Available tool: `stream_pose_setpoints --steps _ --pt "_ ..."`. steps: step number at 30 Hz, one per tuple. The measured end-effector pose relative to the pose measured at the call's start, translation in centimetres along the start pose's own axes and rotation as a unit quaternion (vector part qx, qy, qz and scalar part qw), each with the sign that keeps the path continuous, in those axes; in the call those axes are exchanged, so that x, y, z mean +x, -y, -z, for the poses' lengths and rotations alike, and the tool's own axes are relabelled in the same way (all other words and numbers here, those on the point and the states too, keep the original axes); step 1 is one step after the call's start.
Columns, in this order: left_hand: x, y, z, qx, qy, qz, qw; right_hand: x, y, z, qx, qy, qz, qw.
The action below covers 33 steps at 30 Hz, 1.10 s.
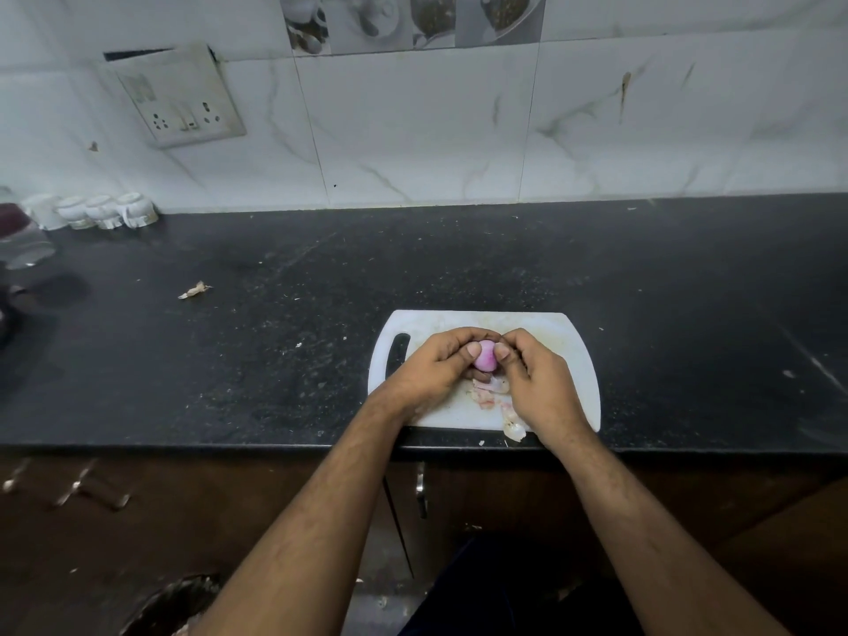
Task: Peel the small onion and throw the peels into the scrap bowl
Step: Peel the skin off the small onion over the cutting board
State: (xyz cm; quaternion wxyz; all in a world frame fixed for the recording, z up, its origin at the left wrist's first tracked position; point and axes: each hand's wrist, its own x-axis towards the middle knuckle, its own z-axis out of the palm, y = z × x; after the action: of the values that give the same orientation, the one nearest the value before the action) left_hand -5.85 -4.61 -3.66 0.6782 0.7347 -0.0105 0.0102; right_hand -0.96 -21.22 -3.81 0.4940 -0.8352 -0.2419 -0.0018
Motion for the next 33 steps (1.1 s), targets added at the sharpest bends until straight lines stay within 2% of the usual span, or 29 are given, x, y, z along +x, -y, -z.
stream_pose_setpoints --steps 5,8,12,24,26,29,31,33 --pt "-0.3 -0.1 -0.2 0.013 -0.004 -0.001 1.000 0.3 -0.5 -0.1 0.061 0.008 -0.045 0.997" --pt "-0.3 -0.1 -0.6 0.059 -0.010 -0.019 0.998 -0.1 -0.1 -0.2 0.024 -0.010 -0.041 0.999" --pt "-0.5 0.7 -0.9 0.104 -0.084 -0.049 0.990 -0.1 0.2 -0.6 -0.022 -0.038 -0.037 0.998" --pt "-0.6 1.7 -2.2 0.210 -0.182 -0.119 0.953 0.9 1.0 -0.6 -0.040 0.049 -0.080 0.995" --pt "-0.7 1.7 -2.1 0.237 -0.200 -0.114 0.944 1.0 0.9 -0.6 0.003 0.071 -0.088 0.994" --pt "-0.1 1.6 -0.5 0.245 -0.261 -0.083 0.930 0.7 0.5 0.0 0.168 0.066 -0.126 0.975" --pt "0.3 1.4 0.0 0.248 -0.224 -0.076 0.939 0.6 0.1 0.7 0.175 0.054 -0.119 0.976" --pt "0.5 1.4 -0.3 0.253 -0.197 -0.076 0.944 0.7 -0.4 0.9 0.118 0.053 -0.101 0.986"
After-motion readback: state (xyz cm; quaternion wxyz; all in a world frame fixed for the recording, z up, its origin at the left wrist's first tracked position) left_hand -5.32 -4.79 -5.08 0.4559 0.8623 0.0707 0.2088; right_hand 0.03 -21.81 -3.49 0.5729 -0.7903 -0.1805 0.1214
